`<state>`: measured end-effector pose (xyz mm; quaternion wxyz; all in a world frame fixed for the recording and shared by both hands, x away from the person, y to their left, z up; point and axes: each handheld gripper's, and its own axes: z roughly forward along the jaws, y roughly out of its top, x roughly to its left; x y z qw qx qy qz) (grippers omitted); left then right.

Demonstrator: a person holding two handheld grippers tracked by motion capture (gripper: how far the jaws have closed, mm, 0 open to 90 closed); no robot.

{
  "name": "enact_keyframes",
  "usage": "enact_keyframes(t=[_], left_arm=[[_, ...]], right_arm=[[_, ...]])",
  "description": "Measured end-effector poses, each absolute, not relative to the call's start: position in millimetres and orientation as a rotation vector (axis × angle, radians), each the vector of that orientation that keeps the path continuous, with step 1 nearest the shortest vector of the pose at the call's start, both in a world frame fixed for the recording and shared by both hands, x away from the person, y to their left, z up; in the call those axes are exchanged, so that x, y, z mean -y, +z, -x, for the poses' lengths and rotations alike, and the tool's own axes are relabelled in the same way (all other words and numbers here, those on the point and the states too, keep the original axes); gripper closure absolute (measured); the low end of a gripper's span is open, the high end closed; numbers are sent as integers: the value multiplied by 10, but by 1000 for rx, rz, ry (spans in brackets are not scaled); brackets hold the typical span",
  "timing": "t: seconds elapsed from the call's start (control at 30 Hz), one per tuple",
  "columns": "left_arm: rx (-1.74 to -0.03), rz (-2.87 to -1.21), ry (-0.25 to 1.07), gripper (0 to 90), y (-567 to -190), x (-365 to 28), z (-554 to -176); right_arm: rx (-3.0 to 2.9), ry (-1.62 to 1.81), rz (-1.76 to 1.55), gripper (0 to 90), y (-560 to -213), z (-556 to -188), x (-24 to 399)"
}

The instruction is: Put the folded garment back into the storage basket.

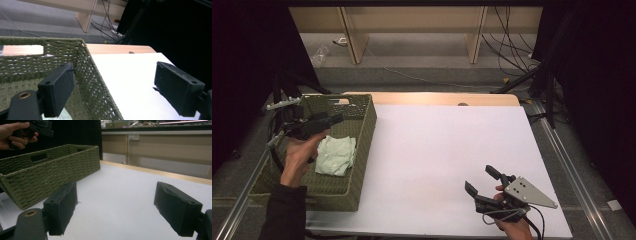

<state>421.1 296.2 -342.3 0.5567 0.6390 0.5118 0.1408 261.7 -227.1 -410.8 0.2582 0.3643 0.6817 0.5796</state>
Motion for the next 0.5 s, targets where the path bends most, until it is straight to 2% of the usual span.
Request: enact_keyframes(t=[0.5], left_arm=[[-1090, -1521, 277, 155, -3419, -2625, -4197]], right_arm=[[-1847, 1574, -988, 198, -4106, -2617, 2272]])
